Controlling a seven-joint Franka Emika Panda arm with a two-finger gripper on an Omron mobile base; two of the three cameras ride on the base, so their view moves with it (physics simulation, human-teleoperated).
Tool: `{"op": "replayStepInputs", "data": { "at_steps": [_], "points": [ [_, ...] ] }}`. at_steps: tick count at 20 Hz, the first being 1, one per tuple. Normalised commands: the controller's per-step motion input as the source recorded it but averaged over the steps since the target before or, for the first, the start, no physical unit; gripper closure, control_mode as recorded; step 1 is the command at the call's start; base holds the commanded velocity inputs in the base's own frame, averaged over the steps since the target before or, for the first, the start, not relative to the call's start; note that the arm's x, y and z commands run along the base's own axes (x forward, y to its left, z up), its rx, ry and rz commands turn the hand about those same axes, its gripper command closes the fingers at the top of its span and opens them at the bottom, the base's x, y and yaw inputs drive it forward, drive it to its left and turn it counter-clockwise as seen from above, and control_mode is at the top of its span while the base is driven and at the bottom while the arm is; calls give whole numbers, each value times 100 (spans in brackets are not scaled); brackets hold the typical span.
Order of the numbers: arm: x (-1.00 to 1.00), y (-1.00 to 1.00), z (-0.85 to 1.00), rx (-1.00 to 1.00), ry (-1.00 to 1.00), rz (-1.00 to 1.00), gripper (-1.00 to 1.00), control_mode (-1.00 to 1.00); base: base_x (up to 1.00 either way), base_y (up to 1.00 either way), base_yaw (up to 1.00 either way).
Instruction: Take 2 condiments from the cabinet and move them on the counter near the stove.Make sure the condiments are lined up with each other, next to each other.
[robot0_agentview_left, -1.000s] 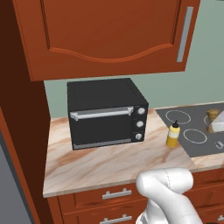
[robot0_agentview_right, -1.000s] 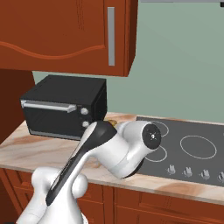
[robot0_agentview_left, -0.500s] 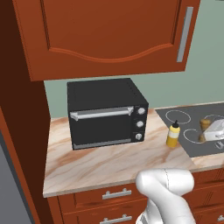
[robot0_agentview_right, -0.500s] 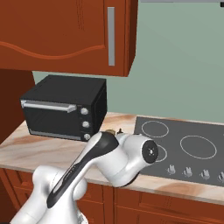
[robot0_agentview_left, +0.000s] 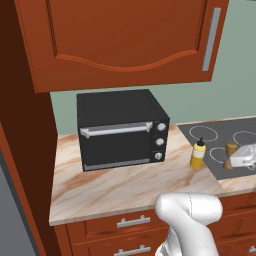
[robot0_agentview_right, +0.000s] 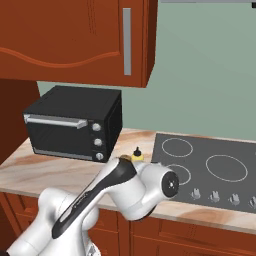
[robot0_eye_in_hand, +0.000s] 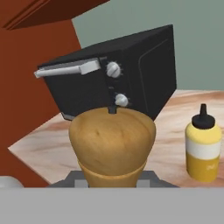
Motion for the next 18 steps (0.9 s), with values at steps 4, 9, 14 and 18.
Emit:
{"op": "replayStepInputs", "data": {
  "at_steps": [4,9,14,18],
  "points": [
    [0,0,-27,8,1,0,100,-100,0,0,0],
    [11,0,-26,6,0,0,100,-100,0,0,0],
    [20,0,-18,5,0,0,100,-100,0,0,0],
    [16,0,-34,4,0,0,100,-100,0,0,0]
  ]
}}
